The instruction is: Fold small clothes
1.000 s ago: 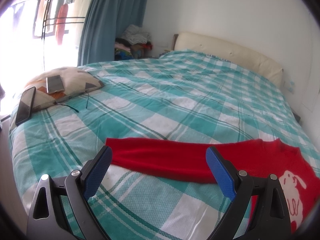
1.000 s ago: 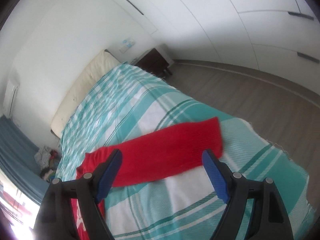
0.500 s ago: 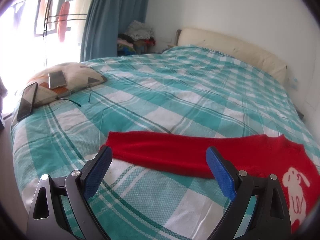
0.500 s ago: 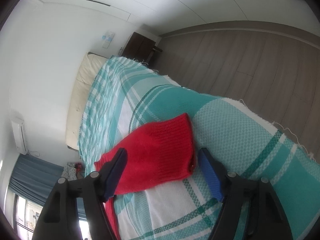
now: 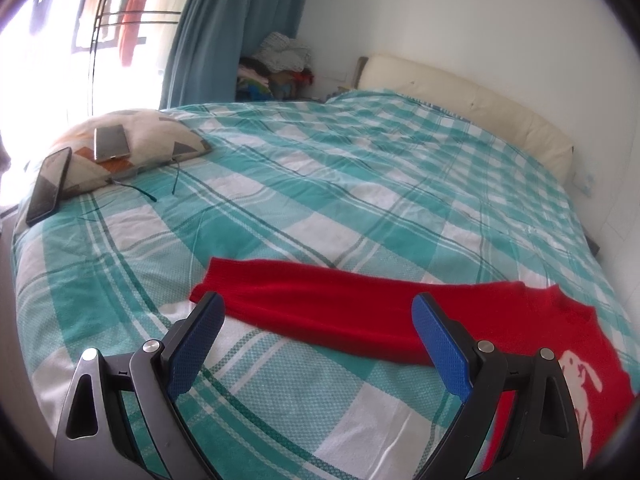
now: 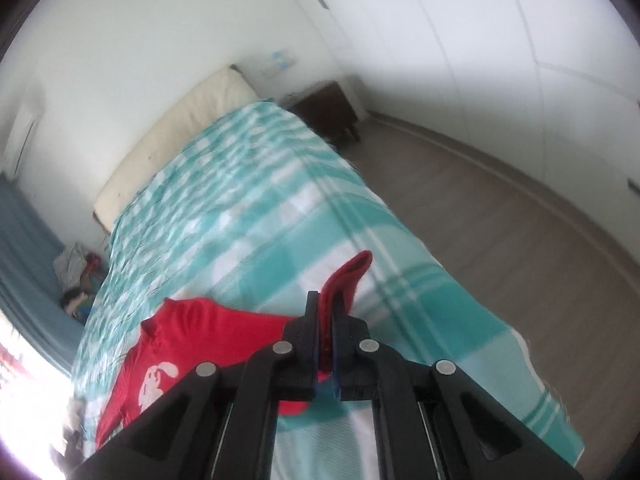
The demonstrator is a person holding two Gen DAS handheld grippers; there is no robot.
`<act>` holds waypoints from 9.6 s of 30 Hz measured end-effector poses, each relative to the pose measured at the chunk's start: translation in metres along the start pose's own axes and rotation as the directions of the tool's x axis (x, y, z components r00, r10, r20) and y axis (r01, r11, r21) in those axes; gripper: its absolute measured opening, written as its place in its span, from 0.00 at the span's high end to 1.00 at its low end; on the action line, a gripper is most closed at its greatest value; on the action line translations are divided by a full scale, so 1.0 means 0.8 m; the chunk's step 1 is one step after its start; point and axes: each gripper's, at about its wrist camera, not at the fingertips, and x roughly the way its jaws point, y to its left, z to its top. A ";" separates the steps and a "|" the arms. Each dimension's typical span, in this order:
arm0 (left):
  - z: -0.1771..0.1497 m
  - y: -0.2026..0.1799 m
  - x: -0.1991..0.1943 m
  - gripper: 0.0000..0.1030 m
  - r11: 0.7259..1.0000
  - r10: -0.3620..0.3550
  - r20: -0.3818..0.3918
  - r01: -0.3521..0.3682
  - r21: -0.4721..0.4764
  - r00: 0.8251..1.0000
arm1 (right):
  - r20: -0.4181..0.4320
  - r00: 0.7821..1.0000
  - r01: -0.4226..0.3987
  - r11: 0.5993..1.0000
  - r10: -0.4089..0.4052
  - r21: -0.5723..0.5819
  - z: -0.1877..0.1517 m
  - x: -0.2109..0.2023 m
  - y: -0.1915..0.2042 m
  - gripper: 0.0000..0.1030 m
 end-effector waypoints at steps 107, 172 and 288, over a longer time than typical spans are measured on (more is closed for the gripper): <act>0.066 0.167 0.183 0.14 0.982 -0.151 -0.507 0.071 -0.175 0.849 | -0.133 0.964 0.177 0.931 -0.229 -0.320 -0.253 0.127 0.068 0.10; -0.105 -0.090 0.080 0.01 0.933 -0.013 -0.423 0.163 0.320 0.906 | -0.123 0.946 0.247 0.913 -0.300 -0.325 -0.255 0.119 0.068 0.05; -0.185 -0.091 -0.126 0.53 0.767 -0.230 -0.639 0.541 0.345 0.734 | -0.640 0.750 -0.301 0.948 0.166 -0.107 -0.395 0.005 0.140 0.45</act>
